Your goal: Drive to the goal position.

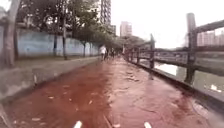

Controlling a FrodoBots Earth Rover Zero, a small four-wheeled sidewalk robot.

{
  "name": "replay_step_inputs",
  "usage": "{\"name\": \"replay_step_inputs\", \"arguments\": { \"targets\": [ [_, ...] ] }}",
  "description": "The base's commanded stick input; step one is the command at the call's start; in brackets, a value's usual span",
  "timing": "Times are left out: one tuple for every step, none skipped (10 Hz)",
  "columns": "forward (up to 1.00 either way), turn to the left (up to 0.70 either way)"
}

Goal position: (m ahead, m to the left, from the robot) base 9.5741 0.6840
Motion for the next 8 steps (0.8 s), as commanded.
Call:
{"name": "replay_step_inputs", "arguments": {
  "targets": [
    [0.5,0.0],
    [0.5,0.0],
    [0.5,0.0],
    [0.5,0.0],
    [0.5,0.0],
    [0.5,0.0],
    [0.5,0.0],
    [0.5,0.0]
  ]
}}
